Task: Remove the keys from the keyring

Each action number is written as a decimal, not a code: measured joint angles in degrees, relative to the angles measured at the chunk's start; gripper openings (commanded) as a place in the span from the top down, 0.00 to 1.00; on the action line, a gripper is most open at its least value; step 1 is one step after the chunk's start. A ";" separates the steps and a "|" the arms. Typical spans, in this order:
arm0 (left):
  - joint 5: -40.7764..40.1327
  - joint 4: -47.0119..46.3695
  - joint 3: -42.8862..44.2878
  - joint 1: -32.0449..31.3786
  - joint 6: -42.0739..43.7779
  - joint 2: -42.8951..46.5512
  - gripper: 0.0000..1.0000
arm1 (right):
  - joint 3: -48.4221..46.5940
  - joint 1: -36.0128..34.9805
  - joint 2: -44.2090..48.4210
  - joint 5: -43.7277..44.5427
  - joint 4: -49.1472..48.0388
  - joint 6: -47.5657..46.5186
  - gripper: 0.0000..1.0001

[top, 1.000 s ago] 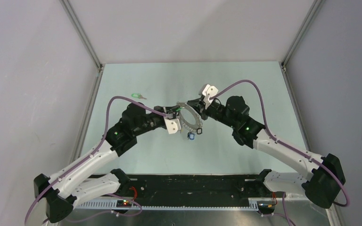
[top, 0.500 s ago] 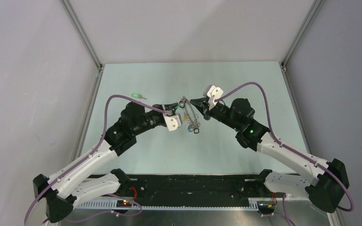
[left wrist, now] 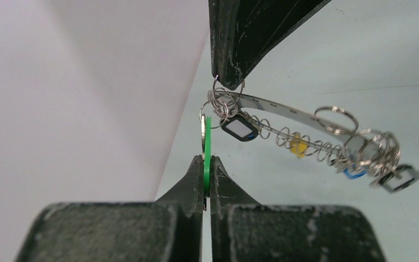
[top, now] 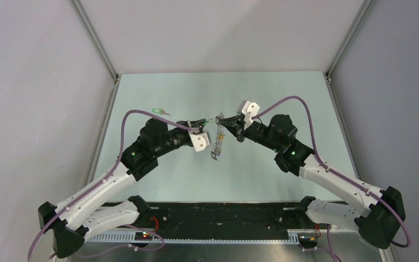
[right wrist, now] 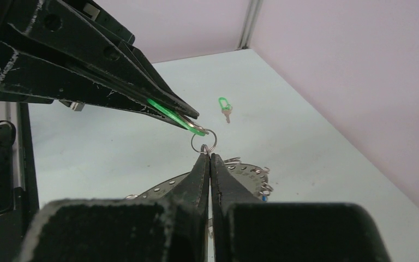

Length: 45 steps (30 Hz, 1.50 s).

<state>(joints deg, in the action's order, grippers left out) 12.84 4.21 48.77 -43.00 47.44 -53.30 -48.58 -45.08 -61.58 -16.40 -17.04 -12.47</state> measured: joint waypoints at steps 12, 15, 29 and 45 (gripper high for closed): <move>1.44 0.00 0.00 0.00 0.00 -0.02 1.00 | 0.04 0.72 -0.87 -3.48 -2.19 4.46 1.00; 1.46 0.00 0.00 0.00 0.00 -0.02 1.00 | 0.04 1.18 -0.87 -4.09 -2.91 5.64 1.00; 1.49 0.17 0.00 0.00 0.04 0.00 1.00 | 1.38 2.95 -0.81 -4.02 -5.22 9.25 0.71; 2.58 2.43 -0.11 0.00 0.17 1.11 1.00 | 2.03 3.96 0.42 -11.96 -5.03 3.56 0.72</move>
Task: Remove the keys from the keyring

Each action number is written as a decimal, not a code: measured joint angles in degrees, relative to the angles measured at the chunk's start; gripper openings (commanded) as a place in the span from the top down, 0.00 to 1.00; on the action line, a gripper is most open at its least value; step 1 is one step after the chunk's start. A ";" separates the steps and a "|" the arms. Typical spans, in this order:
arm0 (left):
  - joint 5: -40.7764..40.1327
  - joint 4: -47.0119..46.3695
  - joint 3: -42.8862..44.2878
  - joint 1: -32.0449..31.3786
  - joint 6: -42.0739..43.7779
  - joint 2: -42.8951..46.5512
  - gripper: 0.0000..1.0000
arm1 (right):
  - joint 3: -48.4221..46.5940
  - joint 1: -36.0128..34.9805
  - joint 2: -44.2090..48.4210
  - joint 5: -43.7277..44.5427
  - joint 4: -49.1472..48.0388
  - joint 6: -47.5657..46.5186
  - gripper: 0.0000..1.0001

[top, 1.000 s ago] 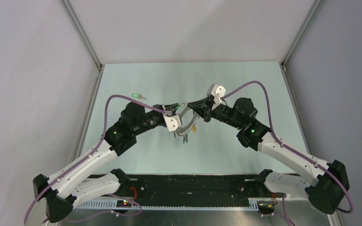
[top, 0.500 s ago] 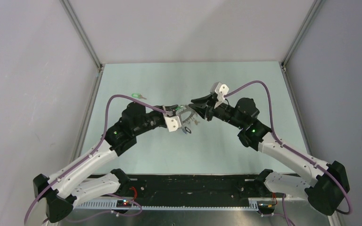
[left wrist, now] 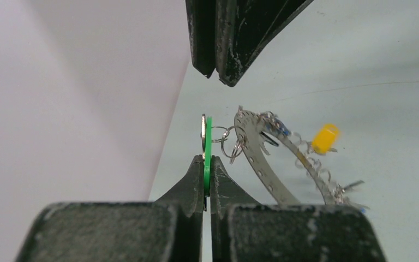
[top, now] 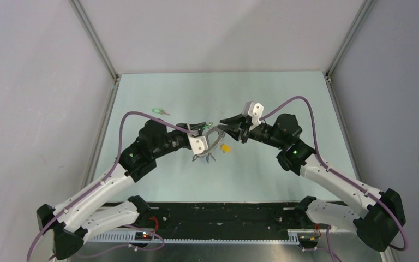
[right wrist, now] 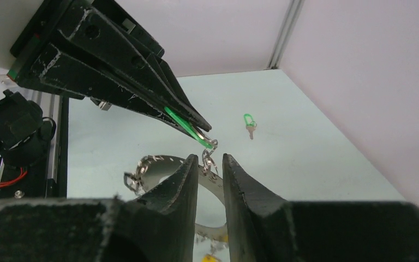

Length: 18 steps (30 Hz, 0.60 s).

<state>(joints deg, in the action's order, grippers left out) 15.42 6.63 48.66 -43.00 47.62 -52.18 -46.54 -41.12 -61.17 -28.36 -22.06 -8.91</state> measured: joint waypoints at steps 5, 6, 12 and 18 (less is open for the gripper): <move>0.28 0.00 0.00 0.00 0.00 0.24 1.00 | 0.04 0.00 -0.57 -2.36 0.35 -2.27 0.65; 0.37 0.00 0.00 0.00 0.00 0.26 1.00 | 0.04 0.00 -0.81 -2.71 0.42 -2.78 0.65; 0.74 0.00 0.00 0.00 0.00 0.44 1.00 | 0.04 0.02 -2.82 -4.61 0.50 -5.42 0.66; 1.62 0.02 0.00 0.00 0.04 0.81 1.00 | 0.04 0.02 -4.87 -4.72 -0.17 -7.13 0.66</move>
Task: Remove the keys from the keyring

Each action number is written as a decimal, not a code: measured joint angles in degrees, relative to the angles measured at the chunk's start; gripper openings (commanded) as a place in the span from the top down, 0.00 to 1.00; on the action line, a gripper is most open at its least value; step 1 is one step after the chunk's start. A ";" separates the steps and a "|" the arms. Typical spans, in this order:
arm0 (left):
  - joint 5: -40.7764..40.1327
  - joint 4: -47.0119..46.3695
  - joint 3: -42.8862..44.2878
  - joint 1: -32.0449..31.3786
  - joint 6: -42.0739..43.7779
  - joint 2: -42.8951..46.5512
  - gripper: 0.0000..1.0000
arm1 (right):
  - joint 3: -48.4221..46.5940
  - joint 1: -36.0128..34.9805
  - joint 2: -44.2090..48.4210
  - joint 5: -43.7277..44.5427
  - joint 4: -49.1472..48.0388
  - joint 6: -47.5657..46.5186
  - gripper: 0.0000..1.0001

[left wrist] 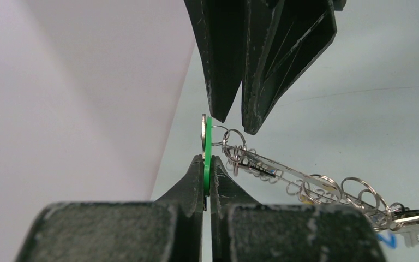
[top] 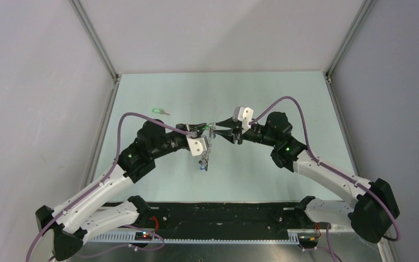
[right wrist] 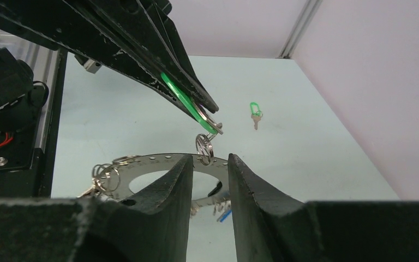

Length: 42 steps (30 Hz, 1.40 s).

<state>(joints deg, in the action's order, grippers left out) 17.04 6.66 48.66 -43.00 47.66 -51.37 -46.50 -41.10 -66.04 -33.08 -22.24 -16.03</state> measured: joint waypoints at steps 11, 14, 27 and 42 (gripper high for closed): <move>1.40 0.00 -0.02 0.00 0.00 0.81 1.00 | 0.00 0.00 -2.45 -0.70 -1.44 -0.61 0.73; 1.44 -0.02 -0.02 0.00 -0.02 0.81 1.00 | 0.00 0.00 -2.80 -1.27 -1.97 -0.57 0.79; 1.40 0.09 -0.02 0.00 -0.02 0.81 1.00 | 0.00 0.00 -2.71 -2.73 -2.99 -0.35 1.00; 1.16 0.17 -0.02 0.00 -0.02 1.49 1.00 | 0.00 1.79 -2.43 -3.43 -3.30 4.17 1.00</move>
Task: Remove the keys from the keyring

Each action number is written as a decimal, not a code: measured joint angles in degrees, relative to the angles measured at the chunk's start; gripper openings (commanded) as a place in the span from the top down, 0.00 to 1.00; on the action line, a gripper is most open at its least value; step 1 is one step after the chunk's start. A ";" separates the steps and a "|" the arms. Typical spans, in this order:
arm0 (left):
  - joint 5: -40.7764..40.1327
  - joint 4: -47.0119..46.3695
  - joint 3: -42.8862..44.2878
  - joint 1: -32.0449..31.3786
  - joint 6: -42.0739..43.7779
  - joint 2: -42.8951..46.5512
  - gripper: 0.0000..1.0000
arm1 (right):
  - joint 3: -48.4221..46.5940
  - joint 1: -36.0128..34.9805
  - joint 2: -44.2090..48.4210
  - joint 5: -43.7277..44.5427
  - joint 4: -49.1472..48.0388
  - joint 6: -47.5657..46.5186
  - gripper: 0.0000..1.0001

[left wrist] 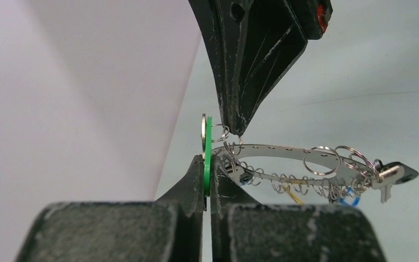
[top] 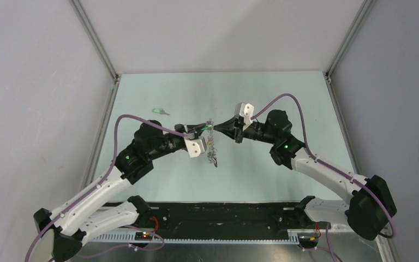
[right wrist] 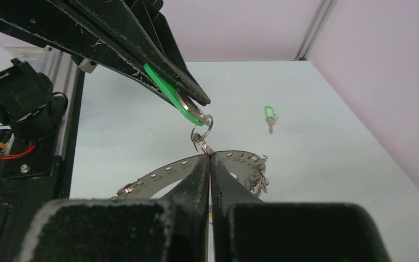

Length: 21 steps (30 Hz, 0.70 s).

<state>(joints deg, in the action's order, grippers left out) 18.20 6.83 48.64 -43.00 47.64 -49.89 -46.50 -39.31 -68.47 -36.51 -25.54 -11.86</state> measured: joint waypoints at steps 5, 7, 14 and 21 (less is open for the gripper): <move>0.00 0.26 0.00 0.00 0.00 0.24 1.00 | 0.00 0.70 -1.51 -2.34 -2.49 4.20 1.00; 0.02 0.24 0.00 0.00 0.00 0.24 1.00 | 0.02 1.53 -2.67 -3.74 -4.79 8.04 1.00; 0.02 -0.72 0.00 0.00 0.00 0.46 1.00 | 1.36 4.00 -5.86 -5.97 -16.37 22.73 1.00; 0.02 -2.47 0.00 0.00 0.00 0.46 1.00 | 3.93 4.07 -7.37 -5.51 -28.81 35.01 1.00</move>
<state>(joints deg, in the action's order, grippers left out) 18.22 4.36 48.64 -43.00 47.64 -49.43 -42.57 -35.24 -75.83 -42.02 -54.35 23.16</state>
